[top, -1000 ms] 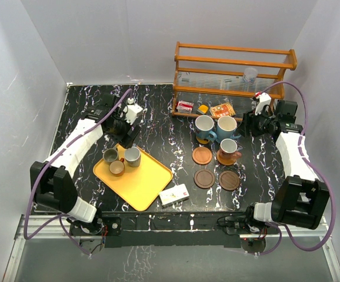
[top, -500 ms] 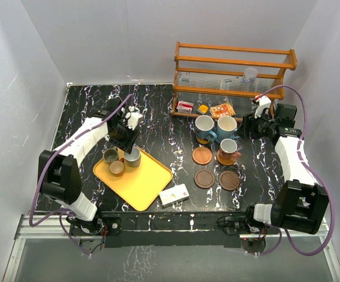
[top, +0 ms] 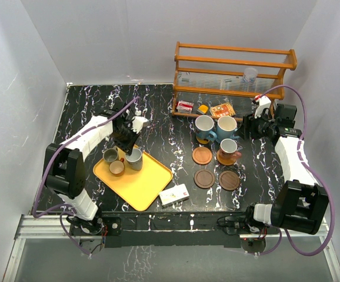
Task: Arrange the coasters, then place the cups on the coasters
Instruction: Pick up the cup from the tray, then place the cup on the coaster.
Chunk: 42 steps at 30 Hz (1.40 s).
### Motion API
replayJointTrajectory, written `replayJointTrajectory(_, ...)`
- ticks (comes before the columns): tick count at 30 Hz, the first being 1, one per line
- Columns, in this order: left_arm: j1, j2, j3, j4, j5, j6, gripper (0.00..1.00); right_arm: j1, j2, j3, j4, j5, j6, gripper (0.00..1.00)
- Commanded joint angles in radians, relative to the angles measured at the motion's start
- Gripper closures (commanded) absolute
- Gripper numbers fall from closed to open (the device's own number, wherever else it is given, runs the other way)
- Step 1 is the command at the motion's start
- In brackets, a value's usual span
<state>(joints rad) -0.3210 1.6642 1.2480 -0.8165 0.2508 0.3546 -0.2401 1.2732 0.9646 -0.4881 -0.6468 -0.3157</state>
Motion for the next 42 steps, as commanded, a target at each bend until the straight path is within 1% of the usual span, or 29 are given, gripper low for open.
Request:
replayJointTrajectory(1,-0.045,-0.017,0.112,-0.039,0.099,0.161,1.0,0.002,-0.035,-0.004,0.052,-0.017,-0.014,0.46)
replayJointTrajectory(3,-0.071,-0.022,0.155,-0.085,0.153,0.26,1.0,0.002,-0.035,-0.004,0.05,-0.026,-0.015,0.46)
replayJointTrajectory(5,-0.119,-0.033,0.187,-0.115,0.178,0.369,1.0,0.002,-0.034,-0.005,0.048,-0.041,-0.018,0.47)
replayJointTrajectory(9,-0.233,-0.059,0.204,-0.112,0.173,0.574,1.0,0.002,-0.044,-0.006,0.043,-0.066,-0.029,0.47)
replayJointTrajectory(11,-0.268,-0.012,0.275,-0.141,0.178,0.618,1.0,0.002,-0.05,-0.009,0.048,-0.066,-0.029,0.47)
replayJointTrajectory(14,-0.311,0.088,0.437,-0.198,0.192,0.66,1.0,0.002,-0.054,-0.012,0.049,-0.068,-0.029,0.47)
replayJointTrajectory(17,-0.352,0.17,0.585,-0.238,0.23,0.757,1.0,0.002,-0.053,-0.013,0.049,-0.069,-0.029,0.47)
replayJointTrajectory(20,-0.384,0.247,0.674,-0.253,0.252,0.858,1.0,0.002,-0.045,-0.011,0.047,-0.056,-0.024,0.47)
replayJointTrajectory(24,-0.428,0.345,0.788,-0.271,0.246,0.977,1.0,0.001,-0.034,-0.011,0.045,-0.038,-0.022,0.47)
replayJointTrajectory(27,-0.454,0.433,0.891,-0.286,0.253,1.018,1.0,0.0,-0.026,-0.01,0.044,-0.029,-0.023,0.47)
replayJointTrajectory(33,-0.501,0.609,1.101,-0.326,0.277,1.044,1.0,-0.001,-0.01,-0.013,0.042,-0.017,-0.029,0.47)
replayJointTrajectory(36,-0.524,0.659,1.144,-0.32,0.255,1.067,1.0,-0.001,-0.005,-0.012,0.04,-0.016,-0.031,0.47)
replayJointTrajectory(42,-0.552,0.701,1.172,-0.308,0.24,1.092,1.0,-0.001,-0.005,-0.012,0.039,-0.014,-0.033,0.47)
